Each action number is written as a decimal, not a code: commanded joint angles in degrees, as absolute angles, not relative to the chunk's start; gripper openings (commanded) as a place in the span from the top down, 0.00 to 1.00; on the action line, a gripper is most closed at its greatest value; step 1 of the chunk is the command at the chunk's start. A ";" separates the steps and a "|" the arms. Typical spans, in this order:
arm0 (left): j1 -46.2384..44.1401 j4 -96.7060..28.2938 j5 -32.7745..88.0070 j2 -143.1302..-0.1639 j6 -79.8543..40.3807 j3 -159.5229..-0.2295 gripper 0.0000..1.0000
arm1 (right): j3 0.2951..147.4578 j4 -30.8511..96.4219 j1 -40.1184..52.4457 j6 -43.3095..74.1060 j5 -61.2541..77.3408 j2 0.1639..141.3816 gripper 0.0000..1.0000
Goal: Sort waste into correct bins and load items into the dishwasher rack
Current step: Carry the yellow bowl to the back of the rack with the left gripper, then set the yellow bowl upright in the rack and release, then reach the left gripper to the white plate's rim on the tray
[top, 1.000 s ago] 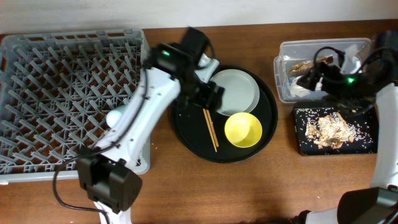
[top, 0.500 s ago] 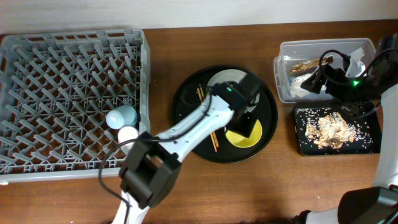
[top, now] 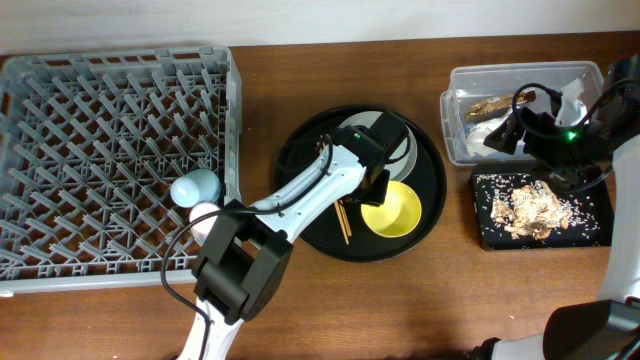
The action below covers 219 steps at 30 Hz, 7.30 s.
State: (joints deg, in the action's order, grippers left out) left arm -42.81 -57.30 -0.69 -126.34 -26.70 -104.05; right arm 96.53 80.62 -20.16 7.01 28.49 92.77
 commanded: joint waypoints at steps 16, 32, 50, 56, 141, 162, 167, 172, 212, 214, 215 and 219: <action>-43.72 -56.97 0.86 -126.21 -26.68 -101.30 1.00 | 96.49 80.77 -20.27 6.17 27.77 92.51 0.01; -32.60 -73.71 -33.15 -107.61 -19.18 -118.63 1.00 | 96.49 80.77 -20.27 6.20 27.75 92.51 0.02; -7.66 -70.50 -79.15 -105.89 -29.15 -112.31 1.00 | 96.49 80.77 -20.27 6.20 27.77 92.51 0.02; -7.46 -58.74 -81.23 -107.18 -27.07 -105.32 1.00 | 96.49 80.55 -20.27 6.20 27.09 92.51 0.02; -11.64 -30.65 -89.84 -132.51 7.86 -104.66 1.00 | 96.42 80.66 -20.27 5.76 21.98 92.51 0.02; -20.97 -30.79 -85.84 -132.53 7.84 -104.66 0.32 | 96.42 80.82 -20.27 5.78 21.78 92.51 0.02; -20.51 -33.91 -82.65 -132.53 7.81 -104.66 0.28 | 96.42 80.84 -20.27 5.76 21.78 92.51 0.01; -20.58 -33.89 -82.54 -132.53 7.86 -104.84 0.23 | 96.42 80.82 -20.27 5.76 21.78 92.51 0.01; -37.06 -54.06 6.44 -129.29 -12.36 -116.29 0.51 | 96.42 81.73 -20.27 5.80 21.80 92.51 0.02; -36.93 -53.52 6.33 -131.24 -15.31 -116.29 0.57 | 96.42 81.73 -20.27 5.82 21.80 92.51 0.02; -36.82 -53.23 6.24 -131.63 -16.03 -116.29 0.57 | 96.42 81.76 -20.27 5.82 21.80 92.51 0.02; -35.77 -51.83 5.56 -132.77 -16.73 -116.29 0.57 | 96.42 82.15 -20.27 5.82 21.80 92.51 0.02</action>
